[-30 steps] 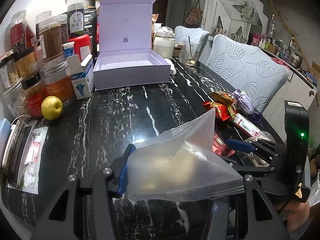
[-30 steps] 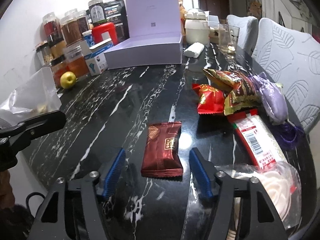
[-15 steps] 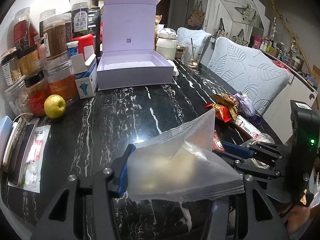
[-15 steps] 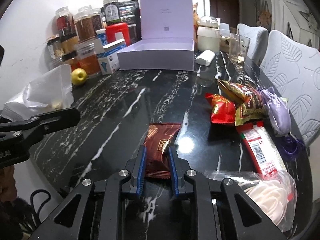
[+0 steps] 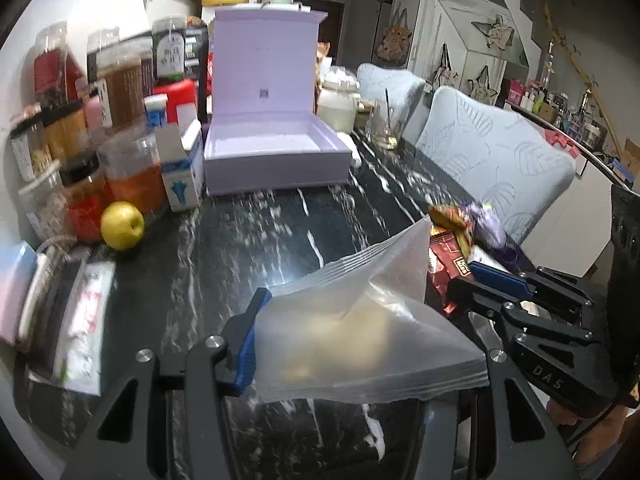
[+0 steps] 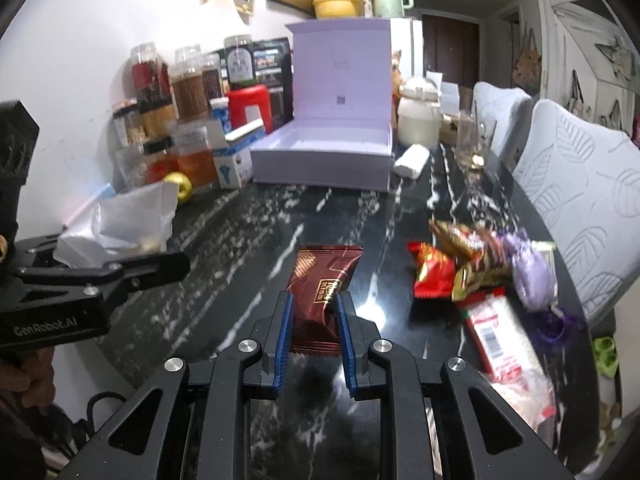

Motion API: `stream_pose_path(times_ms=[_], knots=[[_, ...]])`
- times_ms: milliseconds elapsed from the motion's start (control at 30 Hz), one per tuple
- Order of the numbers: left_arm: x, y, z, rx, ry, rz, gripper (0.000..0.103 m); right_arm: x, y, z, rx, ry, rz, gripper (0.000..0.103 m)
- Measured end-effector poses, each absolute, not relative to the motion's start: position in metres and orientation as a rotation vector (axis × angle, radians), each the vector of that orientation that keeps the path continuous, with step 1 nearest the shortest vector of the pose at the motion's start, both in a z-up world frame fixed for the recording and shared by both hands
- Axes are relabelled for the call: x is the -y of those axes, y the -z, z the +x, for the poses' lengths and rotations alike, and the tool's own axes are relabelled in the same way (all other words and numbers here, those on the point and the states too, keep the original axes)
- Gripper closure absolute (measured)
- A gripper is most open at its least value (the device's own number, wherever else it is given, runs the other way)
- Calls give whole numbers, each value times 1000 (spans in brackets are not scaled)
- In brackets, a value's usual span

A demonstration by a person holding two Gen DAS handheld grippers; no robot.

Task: Organize soft objects
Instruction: 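Carry the zip bag and chocolate over the lavender box with both tools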

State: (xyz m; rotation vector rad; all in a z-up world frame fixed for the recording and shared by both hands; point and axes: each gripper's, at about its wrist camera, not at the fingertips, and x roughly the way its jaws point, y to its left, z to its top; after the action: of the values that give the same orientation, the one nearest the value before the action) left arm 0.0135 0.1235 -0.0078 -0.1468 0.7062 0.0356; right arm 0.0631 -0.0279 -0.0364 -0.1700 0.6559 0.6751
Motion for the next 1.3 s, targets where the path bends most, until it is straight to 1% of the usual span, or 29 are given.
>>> stream_pose_path(times_ms=[433, 800, 1067, 1300], knots=[[-146, -48, 52, -627, -35, -129, 52, 11, -25, 89, -569, -688, -146, 81], [-171, -89, 115, -569, -47, -113, 52, -16, -62, 147, -540, -700, -153, 81], [-194, -94, 172, -544, -60, -129, 52, -42, -82, 203, -512, -698, -168, 81], [-215, -82, 230, -560, -79, -135, 52, -69, -77, 260, -535, -705, -174, 81]])
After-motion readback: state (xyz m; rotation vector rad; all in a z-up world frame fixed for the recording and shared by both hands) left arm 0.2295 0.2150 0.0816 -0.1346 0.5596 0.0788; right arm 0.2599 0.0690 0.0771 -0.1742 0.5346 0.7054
